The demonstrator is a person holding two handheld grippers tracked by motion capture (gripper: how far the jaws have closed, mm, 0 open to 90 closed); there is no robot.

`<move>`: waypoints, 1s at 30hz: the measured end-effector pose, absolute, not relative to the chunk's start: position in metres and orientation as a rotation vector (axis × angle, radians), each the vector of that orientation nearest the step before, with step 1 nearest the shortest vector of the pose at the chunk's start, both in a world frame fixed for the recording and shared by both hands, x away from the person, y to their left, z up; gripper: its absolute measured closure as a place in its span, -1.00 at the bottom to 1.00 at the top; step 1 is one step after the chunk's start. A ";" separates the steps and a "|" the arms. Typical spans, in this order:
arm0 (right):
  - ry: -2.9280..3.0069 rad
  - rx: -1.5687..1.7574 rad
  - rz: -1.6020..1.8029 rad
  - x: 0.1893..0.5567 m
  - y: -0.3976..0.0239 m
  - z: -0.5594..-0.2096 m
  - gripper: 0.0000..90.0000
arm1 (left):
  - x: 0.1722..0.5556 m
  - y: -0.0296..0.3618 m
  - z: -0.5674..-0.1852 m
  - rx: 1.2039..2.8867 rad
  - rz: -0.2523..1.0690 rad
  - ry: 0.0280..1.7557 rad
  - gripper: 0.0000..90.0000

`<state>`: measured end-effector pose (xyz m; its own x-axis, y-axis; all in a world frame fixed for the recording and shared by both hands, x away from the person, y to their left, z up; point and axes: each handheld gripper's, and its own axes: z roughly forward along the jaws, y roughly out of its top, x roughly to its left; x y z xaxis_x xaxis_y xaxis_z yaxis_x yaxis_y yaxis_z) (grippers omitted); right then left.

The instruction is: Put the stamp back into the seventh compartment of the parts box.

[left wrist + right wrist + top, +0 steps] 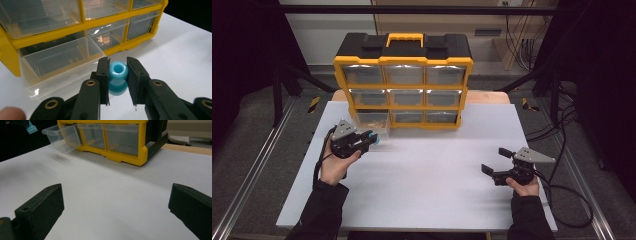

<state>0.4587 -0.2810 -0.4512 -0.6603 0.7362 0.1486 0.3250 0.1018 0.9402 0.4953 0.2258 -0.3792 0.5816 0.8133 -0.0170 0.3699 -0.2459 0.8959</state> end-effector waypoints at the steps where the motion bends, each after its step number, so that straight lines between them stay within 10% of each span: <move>1: 2.029 1.040 1.579 0.459 -0.281 -0.451 -0.98 | 0.496 0.227 -0.378 1.843 0.577 0.963 0.60; 30: 2.034 1.045 1.572 0.459 -0.280 -0.452 -0.98 | 0.513 0.243 -0.363 1.815 0.595 0.991 0.60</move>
